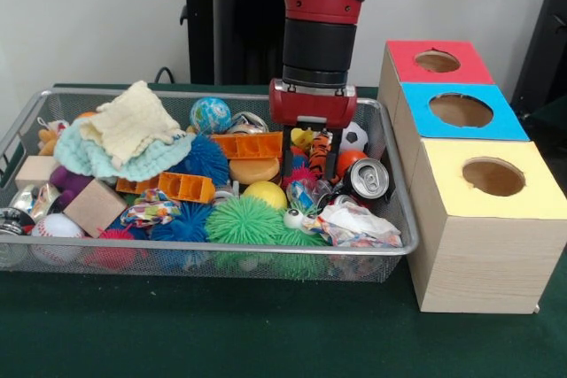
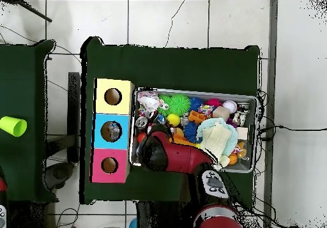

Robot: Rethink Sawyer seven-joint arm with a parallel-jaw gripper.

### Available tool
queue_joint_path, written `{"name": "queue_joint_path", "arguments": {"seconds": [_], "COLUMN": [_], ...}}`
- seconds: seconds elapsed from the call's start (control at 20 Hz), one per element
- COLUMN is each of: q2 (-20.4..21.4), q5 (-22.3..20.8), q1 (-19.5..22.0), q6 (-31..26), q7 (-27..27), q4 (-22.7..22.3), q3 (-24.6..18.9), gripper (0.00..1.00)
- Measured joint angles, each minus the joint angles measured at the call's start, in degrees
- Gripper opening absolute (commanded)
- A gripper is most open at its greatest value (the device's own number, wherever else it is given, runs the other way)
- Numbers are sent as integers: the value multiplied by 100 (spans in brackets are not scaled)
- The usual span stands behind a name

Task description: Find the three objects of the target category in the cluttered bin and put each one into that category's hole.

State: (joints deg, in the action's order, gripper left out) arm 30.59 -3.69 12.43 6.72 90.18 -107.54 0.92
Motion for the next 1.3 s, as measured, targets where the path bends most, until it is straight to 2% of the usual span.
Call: {"name": "queue_joint_path", "arguments": {"seconds": [1.3], "q2": [-150], "q5": [1], "q1": [29], "q6": [1], "q7": [0], "q4": [49], "q3": [0], "gripper": [100]}}
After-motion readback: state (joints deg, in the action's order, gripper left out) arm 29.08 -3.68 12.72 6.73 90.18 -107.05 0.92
